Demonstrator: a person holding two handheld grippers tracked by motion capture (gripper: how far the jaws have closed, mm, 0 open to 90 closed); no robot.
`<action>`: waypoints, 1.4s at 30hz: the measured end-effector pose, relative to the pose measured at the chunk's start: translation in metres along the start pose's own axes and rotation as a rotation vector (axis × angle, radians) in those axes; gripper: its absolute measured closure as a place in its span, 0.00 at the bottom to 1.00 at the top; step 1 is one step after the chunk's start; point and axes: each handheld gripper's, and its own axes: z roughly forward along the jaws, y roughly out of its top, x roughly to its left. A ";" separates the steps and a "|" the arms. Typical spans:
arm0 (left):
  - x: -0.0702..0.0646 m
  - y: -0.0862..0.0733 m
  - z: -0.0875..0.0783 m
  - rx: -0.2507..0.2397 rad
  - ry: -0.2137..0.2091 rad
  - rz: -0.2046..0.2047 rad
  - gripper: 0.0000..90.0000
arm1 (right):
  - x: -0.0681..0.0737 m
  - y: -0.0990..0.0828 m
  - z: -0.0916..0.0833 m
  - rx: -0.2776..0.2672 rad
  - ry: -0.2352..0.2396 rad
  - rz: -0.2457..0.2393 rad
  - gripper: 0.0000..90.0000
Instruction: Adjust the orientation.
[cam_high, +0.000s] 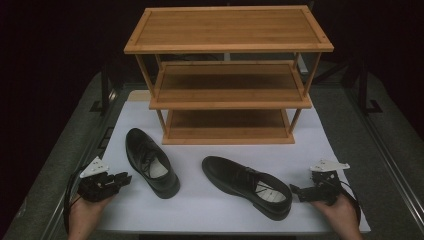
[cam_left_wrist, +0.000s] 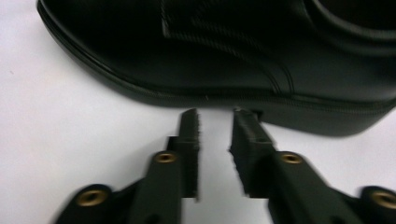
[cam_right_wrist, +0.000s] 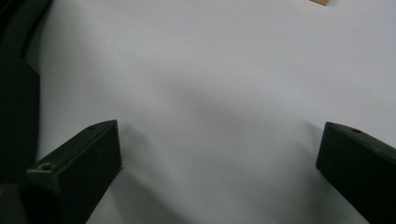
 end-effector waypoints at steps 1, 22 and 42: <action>0.002 0.003 0.000 -0.003 -0.005 -0.005 0.93 | 0.000 0.000 0.000 0.000 0.000 0.000 0.00; 0.046 0.060 0.012 -0.035 0.062 -0.025 1.00 | 0.000 0.000 0.000 -0.002 0.001 -0.002 0.00; 0.092 0.102 0.060 -0.017 0.125 -0.039 1.00 | 0.000 0.000 0.000 -0.002 0.001 0.000 0.00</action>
